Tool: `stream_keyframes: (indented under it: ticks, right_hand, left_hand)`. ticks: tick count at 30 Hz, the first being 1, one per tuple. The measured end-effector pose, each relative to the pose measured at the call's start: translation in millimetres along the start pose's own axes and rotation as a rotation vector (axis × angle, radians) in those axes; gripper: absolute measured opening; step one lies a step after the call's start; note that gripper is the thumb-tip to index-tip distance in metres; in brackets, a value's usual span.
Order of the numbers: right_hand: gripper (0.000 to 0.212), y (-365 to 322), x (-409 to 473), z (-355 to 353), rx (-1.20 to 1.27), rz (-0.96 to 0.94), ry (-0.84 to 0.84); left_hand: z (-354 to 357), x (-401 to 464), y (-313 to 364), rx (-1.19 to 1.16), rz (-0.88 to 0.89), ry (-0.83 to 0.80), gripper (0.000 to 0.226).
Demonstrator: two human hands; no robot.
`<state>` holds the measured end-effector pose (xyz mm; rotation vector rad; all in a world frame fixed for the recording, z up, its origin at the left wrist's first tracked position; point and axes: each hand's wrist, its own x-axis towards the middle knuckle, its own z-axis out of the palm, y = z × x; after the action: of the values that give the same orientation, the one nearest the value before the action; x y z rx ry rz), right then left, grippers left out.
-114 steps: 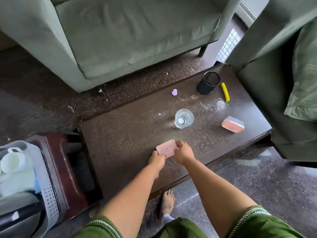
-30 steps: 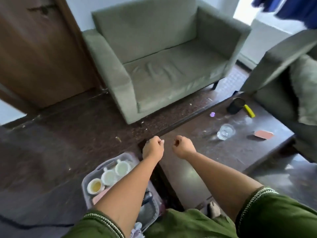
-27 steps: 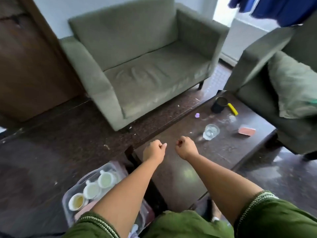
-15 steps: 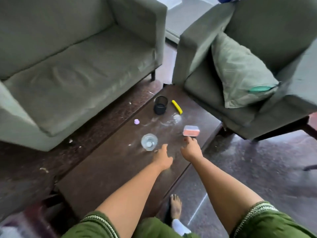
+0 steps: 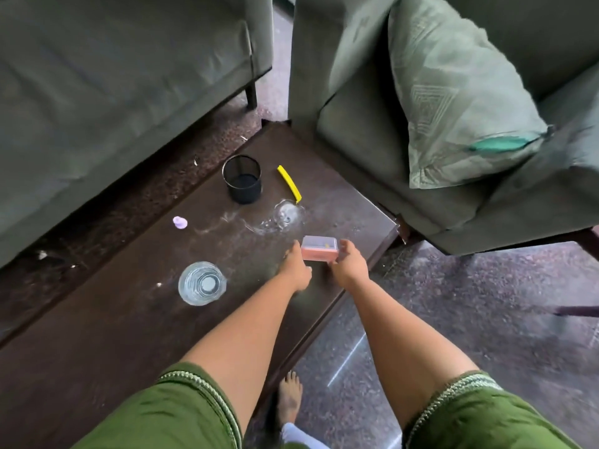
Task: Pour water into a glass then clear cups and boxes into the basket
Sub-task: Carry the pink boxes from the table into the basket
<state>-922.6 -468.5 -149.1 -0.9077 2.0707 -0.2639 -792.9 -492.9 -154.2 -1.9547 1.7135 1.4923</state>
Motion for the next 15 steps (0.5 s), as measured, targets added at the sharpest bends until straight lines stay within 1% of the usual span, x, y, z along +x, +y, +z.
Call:
stream_keyframes:
  ticks: [2,4,5,7,9,12,15]
  right_hand:
    - [0.044,1,2,6,0.004,-0.019,0.01]
    - [0.04,1,-5,7,0.044,-0.006,0.061]
    - [0.038,0,-9,8,0.066,0.002,0.089]
    - [0.033,-7,-25,8,0.093,-0.015,0.12]
    - [0.028,-20,-46,10,0.066,-0.082,0.141]
    - [0.032,-51,-86,18,0.033,-0.18,0.169]
    - [0.034,-89,-137,38,0.032,-0.25,0.153]
  left_hand:
    - [6,1,-3,-0.055,-0.002,0.006,0.058]
    - [7,-7,-5,-0.091,0.007,0.04,0.044]
    - [5,-13,-5,-0.093,0.014,0.058,0.041]
    - [-2,-31,-7,-0.097,0.02,0.094,0.039]
    - [-17,-52,-11,-0.11,0.02,0.145,0.039]
    - [-48,-87,-25,-0.146,-0.018,0.244,0.034]
    - [-84,-130,-52,-0.226,-0.051,0.364,0.028]
